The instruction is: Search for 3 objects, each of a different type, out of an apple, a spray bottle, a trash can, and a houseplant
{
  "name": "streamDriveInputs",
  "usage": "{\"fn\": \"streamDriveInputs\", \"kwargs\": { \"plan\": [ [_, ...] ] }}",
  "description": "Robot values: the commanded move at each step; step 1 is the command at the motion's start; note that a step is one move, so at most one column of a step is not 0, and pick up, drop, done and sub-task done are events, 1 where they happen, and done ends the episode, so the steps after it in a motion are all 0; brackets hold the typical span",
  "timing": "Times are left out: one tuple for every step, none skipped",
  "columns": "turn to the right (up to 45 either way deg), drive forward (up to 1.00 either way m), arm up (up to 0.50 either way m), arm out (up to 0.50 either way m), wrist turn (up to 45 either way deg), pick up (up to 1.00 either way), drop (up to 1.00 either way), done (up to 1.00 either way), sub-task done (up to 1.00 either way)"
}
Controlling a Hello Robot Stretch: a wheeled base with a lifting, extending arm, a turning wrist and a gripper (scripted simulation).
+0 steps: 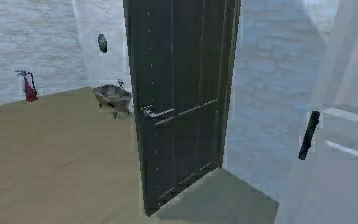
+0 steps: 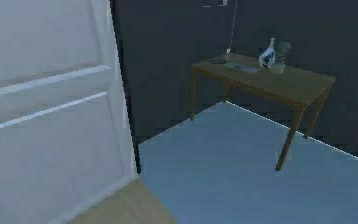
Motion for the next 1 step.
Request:
{"fn": "streamDriveInputs", "kwargs": {
  "plan": [
    [-39.0, 0.00, 0.00, 0.00, 0.0, 0.00, 0.00, 0.00, 0.00]
  ]
}}
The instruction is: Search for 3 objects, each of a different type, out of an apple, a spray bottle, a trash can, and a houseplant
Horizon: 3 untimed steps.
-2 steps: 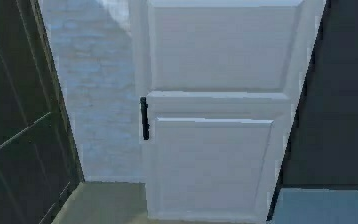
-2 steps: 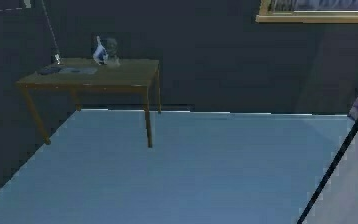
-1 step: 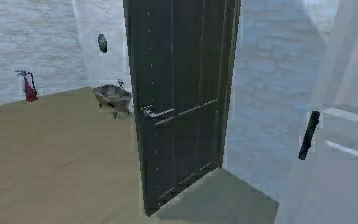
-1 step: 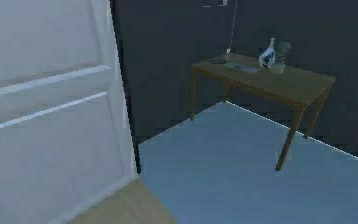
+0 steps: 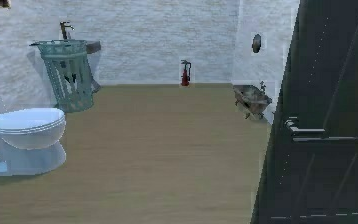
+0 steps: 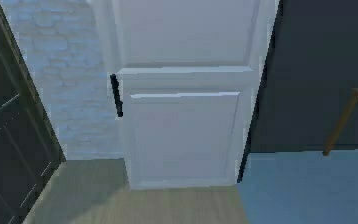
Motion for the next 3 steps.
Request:
{"fn": "streamDriveInputs", "kwargs": {
  "plan": [
    [0.0, 0.55, 0.00, 0.00, 0.0, 0.00, 0.00, 0.00, 0.00],
    [-18.0, 0.00, 0.00, 0.00, 0.0, 0.00, 0.00, 0.00, 0.00],
    [0.0, 1.00, 0.00, 0.00, 0.0, 0.00, 0.00, 0.00, 0.00]
  ]
}}
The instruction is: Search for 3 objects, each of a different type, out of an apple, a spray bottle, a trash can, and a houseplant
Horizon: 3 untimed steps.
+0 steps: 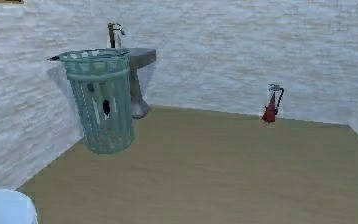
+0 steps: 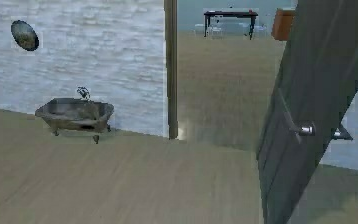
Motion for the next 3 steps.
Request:
{"fn": "streamDriveInputs", "kwargs": {
  "plan": [
    [0.0, 0.90, 0.00, 0.00, 0.0, 0.00, 0.00, 0.00, 0.00],
    [-21.0, 0.00, 0.00, 0.00, 0.0, 0.00, 0.00, 0.00, 0.00],
    [-3.0, 0.00, 0.00, 0.00, 0.0, 0.00, 0.00, 0.00, 0.00]
  ]
}}
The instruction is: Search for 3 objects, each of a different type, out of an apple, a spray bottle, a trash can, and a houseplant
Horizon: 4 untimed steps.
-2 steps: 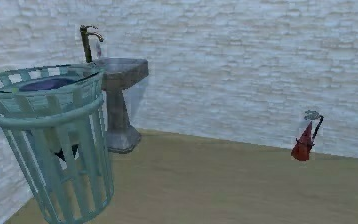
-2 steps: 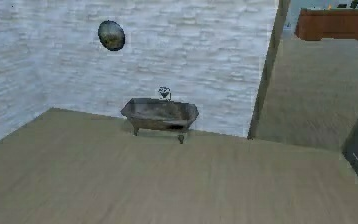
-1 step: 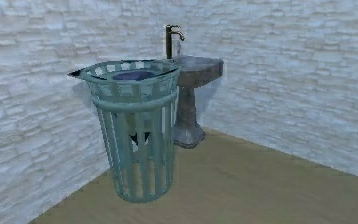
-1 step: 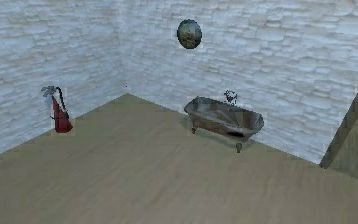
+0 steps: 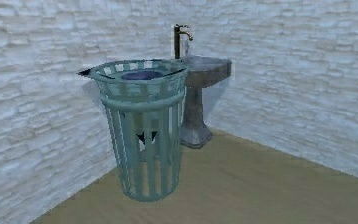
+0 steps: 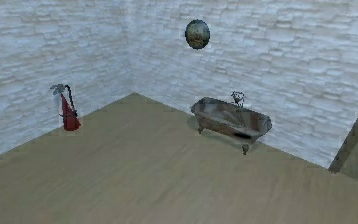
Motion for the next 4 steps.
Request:
{"fn": "streamDriveInputs", "kwargs": {
  "plan": [
    [0.0, 0.35, 0.00, 0.00, 0.0, 0.00, 0.00, 0.00, 0.00],
    [-12.0, 0.00, 0.00, 0.00, 0.0, 0.00, 0.00, 0.00, 0.00],
    [0.0, 0.00, 0.00, 0.00, 0.0, 0.00, 0.00, 0.00, 1.00],
    [-45.0, 0.00, 0.00, 0.00, 0.0, 0.00, 0.00, 0.00, 0.00]
  ]
}}
